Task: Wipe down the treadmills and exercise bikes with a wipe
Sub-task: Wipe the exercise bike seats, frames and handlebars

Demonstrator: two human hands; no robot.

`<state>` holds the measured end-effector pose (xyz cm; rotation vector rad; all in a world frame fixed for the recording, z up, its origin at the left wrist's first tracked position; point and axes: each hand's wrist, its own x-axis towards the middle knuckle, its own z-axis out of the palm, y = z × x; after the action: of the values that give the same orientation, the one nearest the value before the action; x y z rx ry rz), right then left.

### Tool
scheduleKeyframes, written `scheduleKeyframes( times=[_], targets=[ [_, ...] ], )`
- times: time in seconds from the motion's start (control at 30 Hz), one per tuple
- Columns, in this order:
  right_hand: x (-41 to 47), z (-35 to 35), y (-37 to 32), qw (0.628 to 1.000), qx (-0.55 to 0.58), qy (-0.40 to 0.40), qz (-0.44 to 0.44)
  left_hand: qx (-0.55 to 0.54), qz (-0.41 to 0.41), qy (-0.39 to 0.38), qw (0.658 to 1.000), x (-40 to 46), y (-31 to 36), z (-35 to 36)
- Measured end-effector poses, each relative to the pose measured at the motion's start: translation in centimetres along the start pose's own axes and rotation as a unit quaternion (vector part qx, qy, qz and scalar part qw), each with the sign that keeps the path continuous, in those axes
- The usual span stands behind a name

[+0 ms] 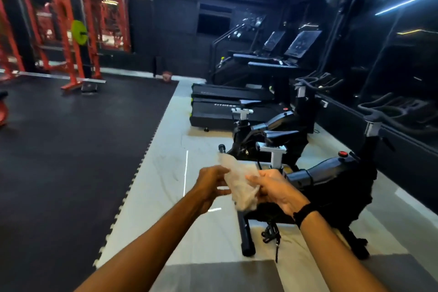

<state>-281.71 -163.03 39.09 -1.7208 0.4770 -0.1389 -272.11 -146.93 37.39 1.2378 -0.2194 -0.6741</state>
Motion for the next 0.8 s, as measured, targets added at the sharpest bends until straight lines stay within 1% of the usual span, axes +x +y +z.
scheduleKeyframes(
  times=[0.03, 0.1, 0.17, 0.23, 0.4, 0.47, 0.57, 0.63, 0.73, 0.8],
  targets=[
    [1.0, -0.2, -0.5, 1.0, -0.026, -0.002, -0.007, 0.031, 0.009, -0.029, 0.999, 1.2, 0.9, 0.7],
    [3.5, -0.8, -1.5, 0.997, -0.055, 0.044, -0.033, 0.089, 0.024, -0.073, 0.993, 4.2, 2.2, 1.7],
    [5.5, -1.5, -2.2, 0.992, -0.035, 0.105, -0.051, 0.13, 0.017, -0.105, 0.986, 6.9, 2.8, 2.5],
    [7.1, -2.1, -2.7, 0.989, 0.005, 0.138, -0.06, 0.15, 0.0, -0.124, 0.981, 9.3, 2.9, 3.0],
    [10.2, -4.9, -2.4, 0.981, 0.023, 0.187, -0.048, 0.107, -0.045, -0.098, 0.988, 15.8, 2.9, 3.8],
    [11.2, -5.9, -2.1, 0.978, 0.029, 0.202, -0.04, 0.125, -0.038, -0.105, 0.986, 18.3, 2.8, 4.3],
    [13.0, -7.3, -2.1, 0.966, 0.081, 0.246, -0.018, 0.15, -0.041, -0.132, 0.979, 21.8, 3.1, 5.8],
    [14.1, -7.6, -2.5, 0.961, 0.101, 0.257, -0.021, 0.146, -0.043, -0.161, 0.975, 24.3, 3.4, 6.9],
    [14.6, -8.5, -2.3, 0.962, 0.094, 0.256, 0.01, 0.133, -0.044, -0.195, 0.971, 26.7, 3.3, 8.5],
    [14.0, -9.1, -1.4, 0.966, 0.092, 0.24, 0.037, 0.131, -0.049, -0.226, 0.964, 27.1, 2.8, 10.0]
  ],
)
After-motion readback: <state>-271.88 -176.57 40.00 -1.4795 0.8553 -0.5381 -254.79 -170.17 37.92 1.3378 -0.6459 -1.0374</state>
